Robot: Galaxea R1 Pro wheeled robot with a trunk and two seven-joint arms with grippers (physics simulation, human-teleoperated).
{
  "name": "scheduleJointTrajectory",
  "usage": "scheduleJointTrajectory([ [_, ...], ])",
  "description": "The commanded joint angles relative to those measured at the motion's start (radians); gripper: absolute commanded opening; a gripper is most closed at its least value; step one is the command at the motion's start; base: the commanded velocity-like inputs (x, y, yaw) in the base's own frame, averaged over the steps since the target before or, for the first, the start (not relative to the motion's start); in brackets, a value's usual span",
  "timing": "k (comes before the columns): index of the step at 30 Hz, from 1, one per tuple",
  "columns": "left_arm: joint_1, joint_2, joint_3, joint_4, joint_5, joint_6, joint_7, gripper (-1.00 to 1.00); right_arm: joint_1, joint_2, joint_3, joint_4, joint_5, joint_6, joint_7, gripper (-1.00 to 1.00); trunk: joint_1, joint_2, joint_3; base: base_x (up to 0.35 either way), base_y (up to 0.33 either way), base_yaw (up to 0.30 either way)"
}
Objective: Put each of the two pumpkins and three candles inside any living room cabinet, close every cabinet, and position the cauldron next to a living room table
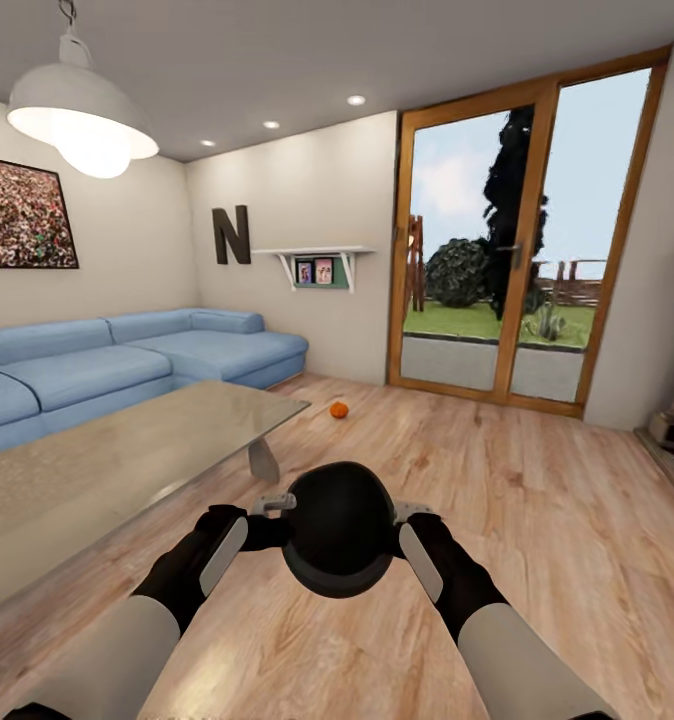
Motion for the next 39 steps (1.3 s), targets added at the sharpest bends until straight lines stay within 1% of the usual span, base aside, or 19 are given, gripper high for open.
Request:
scheduleJointTrajectory([
  [1, -0.001, 0.0, -0.013, -0.001, 0.042, 0.002, 0.005, -1.0, -0.001, -0.001, 0.005, -0.002, -0.015, 0.002, -0.009, -1.0, 0.0, -0.001, -0.001, 0.0, -0.098, 0.289],
  [20, 0.0, 0.0, -0.016, -0.001, 0.042, 0.002, 0.005, -1.0, -0.001, 0.0, 0.005, -0.002, -0.015, 0.002, -0.009, -1.0, 0.0, -0.001, -0.001, 0.0, -0.091, 0.289],
  [36, -0.001, 0.0, -0.013, -0.001, 0.042, 0.002, 0.005, -1.0, -0.001, 0.004, 0.008, -0.003, -0.013, 0.002, -0.008, -1.0, 0.0, -0.001, -0.004, 0.0, -0.007, 0.286],
  [38, -0.001, 0.0, -0.013, -0.001, 0.042, 0.002, 0.005, -1.0, -0.001, 0.003, 0.016, -0.003, -0.013, 0.002, -0.001, -1.0, 0.0, -0.001, -0.005, 0.0, 0.0, 0.258],
  [39, -0.001, 0.0, -0.013, -0.001, 0.042, 0.002, 0.005, -1.0, -0.001, 0.003, 0.029, -0.003, -0.013, 0.002, 0.005, -1.0, 0.0, -0.001, -0.006, 0.0, 0.0, 0.248],
])
